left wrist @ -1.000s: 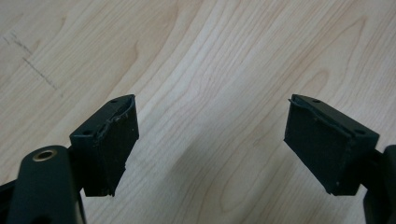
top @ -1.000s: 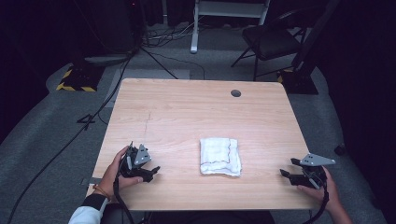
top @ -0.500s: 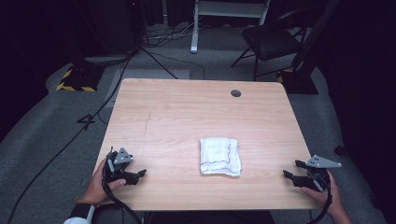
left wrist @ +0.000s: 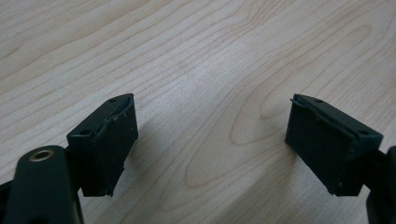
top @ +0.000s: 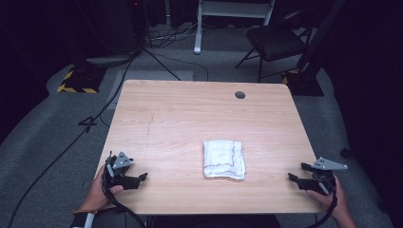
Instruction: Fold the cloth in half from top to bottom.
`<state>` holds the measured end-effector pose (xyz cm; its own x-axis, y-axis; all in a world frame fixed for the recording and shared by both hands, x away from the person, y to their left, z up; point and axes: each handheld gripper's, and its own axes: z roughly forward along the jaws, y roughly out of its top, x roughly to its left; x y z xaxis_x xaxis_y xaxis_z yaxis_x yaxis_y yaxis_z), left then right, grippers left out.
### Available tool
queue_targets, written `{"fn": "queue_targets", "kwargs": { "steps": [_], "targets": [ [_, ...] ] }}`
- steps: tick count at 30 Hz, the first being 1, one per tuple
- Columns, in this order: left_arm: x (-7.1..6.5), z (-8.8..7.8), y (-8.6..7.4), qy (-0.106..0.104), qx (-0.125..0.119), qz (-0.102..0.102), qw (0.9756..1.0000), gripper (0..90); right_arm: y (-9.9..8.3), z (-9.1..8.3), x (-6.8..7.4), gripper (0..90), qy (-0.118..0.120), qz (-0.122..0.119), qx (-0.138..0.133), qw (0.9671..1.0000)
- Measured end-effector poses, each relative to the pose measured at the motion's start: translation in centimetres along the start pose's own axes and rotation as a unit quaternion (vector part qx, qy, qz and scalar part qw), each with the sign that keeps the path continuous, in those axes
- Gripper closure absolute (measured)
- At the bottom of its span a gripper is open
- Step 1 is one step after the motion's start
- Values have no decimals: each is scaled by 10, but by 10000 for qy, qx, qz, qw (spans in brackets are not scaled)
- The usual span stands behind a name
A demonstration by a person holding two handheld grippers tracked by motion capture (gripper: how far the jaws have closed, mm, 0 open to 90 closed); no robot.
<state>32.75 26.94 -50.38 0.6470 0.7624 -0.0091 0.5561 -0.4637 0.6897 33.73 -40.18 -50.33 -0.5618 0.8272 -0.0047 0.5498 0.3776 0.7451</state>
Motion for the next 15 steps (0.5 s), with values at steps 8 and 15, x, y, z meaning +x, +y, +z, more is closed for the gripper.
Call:
{"fn": "queue_targets", "kwargs": {
  "steps": [8, 15],
  "targets": [
    [0, 0, 0, 29, 5, -4, 10000, 169, 0, 0, 0, 238, -15, 12, 0, 10000],
    [0, 0, 0, 8, 3, -19, 10000, 169, 0, 0, 0, 237, -22, 21, -3, 10000]
  ]
}}
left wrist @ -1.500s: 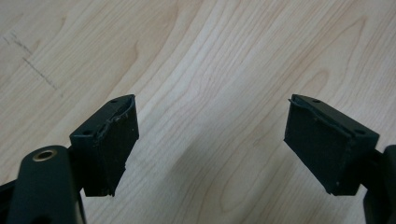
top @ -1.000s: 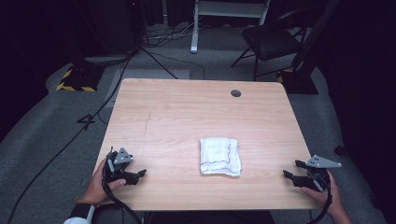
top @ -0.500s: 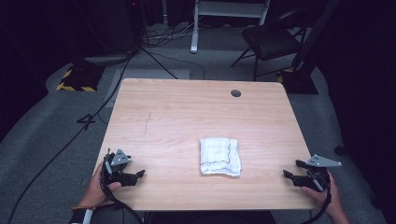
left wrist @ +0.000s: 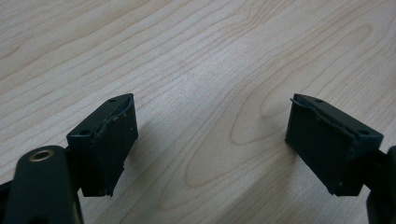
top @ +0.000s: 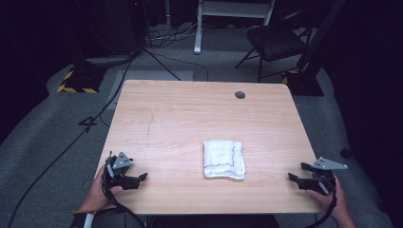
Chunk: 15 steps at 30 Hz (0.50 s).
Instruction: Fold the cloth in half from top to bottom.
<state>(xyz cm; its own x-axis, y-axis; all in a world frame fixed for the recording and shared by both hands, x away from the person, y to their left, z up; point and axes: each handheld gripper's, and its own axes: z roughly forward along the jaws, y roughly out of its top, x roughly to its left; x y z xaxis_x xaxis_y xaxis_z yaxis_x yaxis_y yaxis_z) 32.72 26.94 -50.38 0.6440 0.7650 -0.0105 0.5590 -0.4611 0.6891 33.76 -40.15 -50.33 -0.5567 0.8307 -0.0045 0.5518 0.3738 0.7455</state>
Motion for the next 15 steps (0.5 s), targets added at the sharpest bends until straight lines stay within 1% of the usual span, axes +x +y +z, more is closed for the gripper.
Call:
{"fn": "queue_targets", "kwargs": {
  "steps": [15],
  "targets": [
    [0, 0, 0, -9, -16, -15, 10000, 169, 0, 0, 0, 240, -5, 15, 0, 10000]
  ]
}}
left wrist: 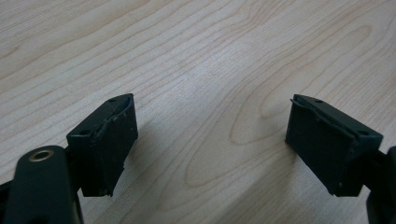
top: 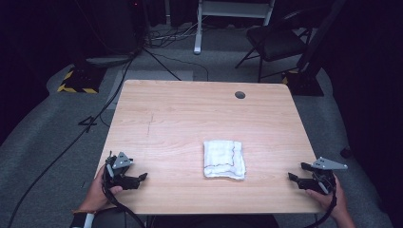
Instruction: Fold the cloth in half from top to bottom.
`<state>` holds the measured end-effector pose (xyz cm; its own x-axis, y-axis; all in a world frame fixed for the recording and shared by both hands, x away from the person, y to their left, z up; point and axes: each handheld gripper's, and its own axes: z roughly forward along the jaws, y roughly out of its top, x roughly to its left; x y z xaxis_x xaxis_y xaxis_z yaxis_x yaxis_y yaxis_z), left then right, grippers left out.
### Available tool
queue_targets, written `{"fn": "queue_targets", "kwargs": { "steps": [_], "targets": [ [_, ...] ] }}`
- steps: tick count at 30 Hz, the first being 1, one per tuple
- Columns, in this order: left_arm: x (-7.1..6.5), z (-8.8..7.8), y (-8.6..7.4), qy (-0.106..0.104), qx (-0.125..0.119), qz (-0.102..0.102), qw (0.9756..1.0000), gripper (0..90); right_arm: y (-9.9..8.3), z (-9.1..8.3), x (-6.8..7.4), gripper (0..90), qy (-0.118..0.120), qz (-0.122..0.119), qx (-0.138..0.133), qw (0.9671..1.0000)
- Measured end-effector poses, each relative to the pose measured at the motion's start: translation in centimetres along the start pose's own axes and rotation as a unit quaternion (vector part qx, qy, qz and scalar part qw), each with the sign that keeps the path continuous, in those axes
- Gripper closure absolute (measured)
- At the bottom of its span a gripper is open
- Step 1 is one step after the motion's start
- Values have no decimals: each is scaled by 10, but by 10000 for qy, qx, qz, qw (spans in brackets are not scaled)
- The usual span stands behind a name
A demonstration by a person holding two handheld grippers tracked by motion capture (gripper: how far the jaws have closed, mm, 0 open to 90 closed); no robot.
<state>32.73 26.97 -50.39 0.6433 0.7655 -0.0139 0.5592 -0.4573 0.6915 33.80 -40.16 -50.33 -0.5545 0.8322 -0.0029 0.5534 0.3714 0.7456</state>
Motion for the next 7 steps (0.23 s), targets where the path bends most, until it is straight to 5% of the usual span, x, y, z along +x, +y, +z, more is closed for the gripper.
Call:
{"fn": "queue_targets", "kwargs": {
  "steps": [7],
  "targets": [
    [0, 0, 0, 10, 8, 10, 10000, 169, 0, 0, 0, 243, 9, 10, -5, 10000]
  ]
}}
